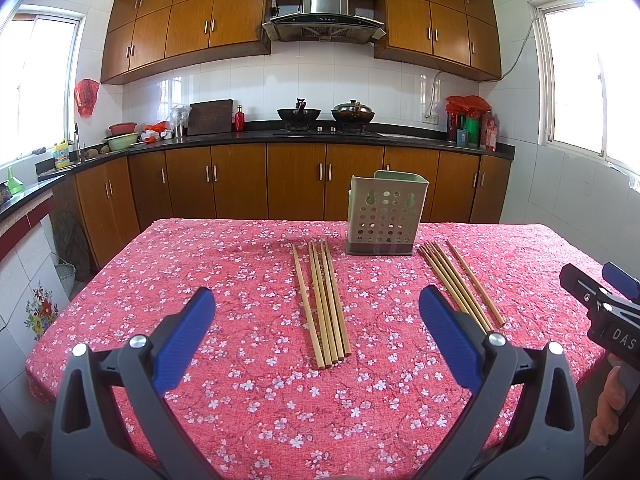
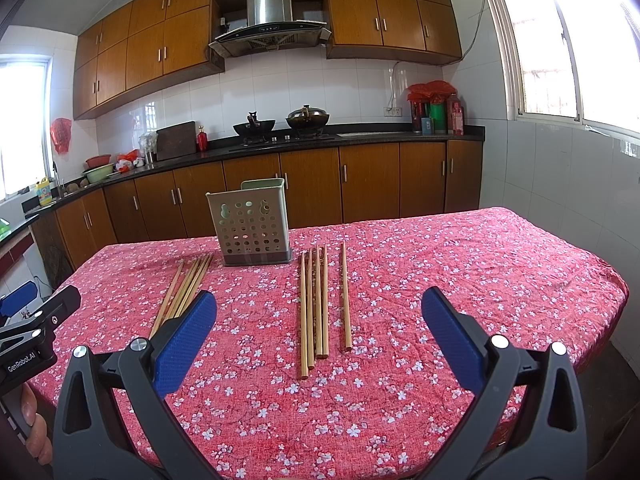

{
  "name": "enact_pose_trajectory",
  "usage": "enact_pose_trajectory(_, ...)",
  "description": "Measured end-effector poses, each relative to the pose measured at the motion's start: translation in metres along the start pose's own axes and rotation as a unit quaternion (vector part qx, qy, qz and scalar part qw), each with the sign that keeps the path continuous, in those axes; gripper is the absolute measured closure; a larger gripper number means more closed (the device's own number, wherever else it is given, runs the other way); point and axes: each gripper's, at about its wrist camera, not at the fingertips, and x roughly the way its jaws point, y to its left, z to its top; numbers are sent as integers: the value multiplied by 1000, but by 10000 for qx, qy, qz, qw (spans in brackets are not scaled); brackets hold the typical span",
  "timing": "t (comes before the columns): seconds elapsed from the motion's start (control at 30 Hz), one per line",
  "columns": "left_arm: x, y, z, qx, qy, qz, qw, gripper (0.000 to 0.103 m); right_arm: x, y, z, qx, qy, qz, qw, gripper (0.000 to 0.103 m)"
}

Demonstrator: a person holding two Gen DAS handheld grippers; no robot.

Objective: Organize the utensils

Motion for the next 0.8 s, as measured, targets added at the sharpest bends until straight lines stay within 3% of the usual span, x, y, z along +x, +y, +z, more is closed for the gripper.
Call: enact_pose_trajectory(0.8,0,-1,0,-9,21,18,10000,4,2,-3,-1,9,24,-10,10000,2)
